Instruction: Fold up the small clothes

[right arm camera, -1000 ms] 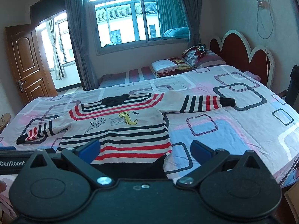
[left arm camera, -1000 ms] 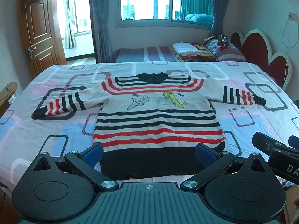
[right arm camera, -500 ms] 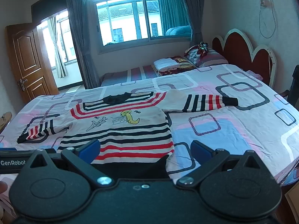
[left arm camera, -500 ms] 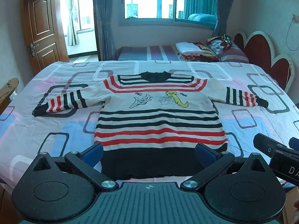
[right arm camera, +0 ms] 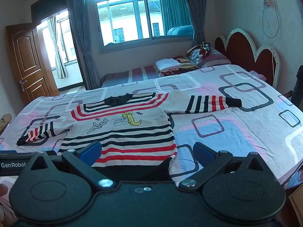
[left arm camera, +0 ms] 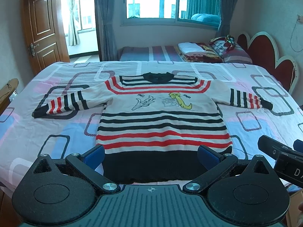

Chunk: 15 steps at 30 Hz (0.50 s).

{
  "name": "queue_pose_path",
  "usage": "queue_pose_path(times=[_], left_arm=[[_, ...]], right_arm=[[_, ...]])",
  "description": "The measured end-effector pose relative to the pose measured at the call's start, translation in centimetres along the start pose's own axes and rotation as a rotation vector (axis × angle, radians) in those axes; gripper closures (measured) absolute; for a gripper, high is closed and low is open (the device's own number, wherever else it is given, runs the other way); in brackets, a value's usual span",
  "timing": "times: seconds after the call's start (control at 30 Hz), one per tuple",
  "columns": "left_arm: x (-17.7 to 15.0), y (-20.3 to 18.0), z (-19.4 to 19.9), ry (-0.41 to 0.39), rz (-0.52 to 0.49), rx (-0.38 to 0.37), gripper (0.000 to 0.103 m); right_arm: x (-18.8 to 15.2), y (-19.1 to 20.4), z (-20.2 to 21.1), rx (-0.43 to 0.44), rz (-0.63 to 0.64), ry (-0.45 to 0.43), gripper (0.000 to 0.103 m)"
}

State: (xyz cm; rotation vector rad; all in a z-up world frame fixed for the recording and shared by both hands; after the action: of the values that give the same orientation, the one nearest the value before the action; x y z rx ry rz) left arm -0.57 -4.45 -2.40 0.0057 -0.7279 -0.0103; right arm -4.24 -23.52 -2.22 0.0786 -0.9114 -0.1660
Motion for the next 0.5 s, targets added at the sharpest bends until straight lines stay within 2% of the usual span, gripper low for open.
queue_pose_path(times=[0.5], left_arm=[[0.9, 1.3, -1.6, 0.016, 0.010, 0.003, 0.000]], right_arm=[[0.4, 0.7, -1.0, 0.001, 0.004, 0.011, 0.001]])
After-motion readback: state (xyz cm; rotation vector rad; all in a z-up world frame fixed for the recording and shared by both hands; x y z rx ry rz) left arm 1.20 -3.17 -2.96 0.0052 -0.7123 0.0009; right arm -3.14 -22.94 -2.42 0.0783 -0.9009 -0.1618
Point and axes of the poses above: each gripper's, at about its wrist camera, not at the fingertips, and z roughly against the way its jaws point, y to its left, x to its top, the point moved 2 cm from there along -z, roughly the way its jaws point, and after that the axes turned 7 degrees about y, right-handed, at the moved point
